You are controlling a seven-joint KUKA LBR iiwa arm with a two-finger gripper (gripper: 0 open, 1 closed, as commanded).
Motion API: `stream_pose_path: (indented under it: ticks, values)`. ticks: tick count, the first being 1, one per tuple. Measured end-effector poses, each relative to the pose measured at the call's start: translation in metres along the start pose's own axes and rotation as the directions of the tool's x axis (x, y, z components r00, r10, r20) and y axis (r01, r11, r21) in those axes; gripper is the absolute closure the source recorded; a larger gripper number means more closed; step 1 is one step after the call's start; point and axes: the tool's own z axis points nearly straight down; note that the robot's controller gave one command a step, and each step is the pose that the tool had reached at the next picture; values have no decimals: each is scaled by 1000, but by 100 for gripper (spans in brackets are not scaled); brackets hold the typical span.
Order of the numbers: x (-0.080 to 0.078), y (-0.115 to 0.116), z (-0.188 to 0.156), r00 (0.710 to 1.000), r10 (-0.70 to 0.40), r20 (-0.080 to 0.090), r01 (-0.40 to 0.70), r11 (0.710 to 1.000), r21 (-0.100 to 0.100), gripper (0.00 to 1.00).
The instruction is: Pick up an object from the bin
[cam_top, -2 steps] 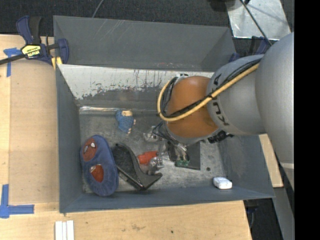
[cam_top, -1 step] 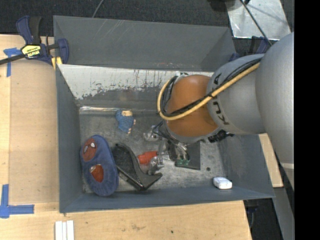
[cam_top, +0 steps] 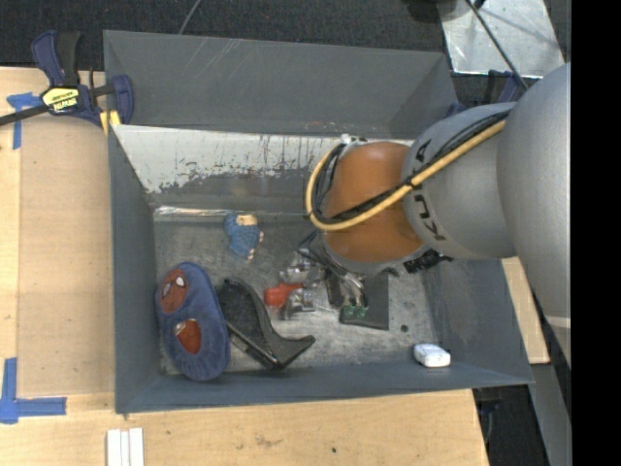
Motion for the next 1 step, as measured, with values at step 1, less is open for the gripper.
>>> stream_pose_path:
  ticks: [1]
  values:
    - [-4, 0, -82, 1000, 2, -7, -2, 1000, 1, 100]
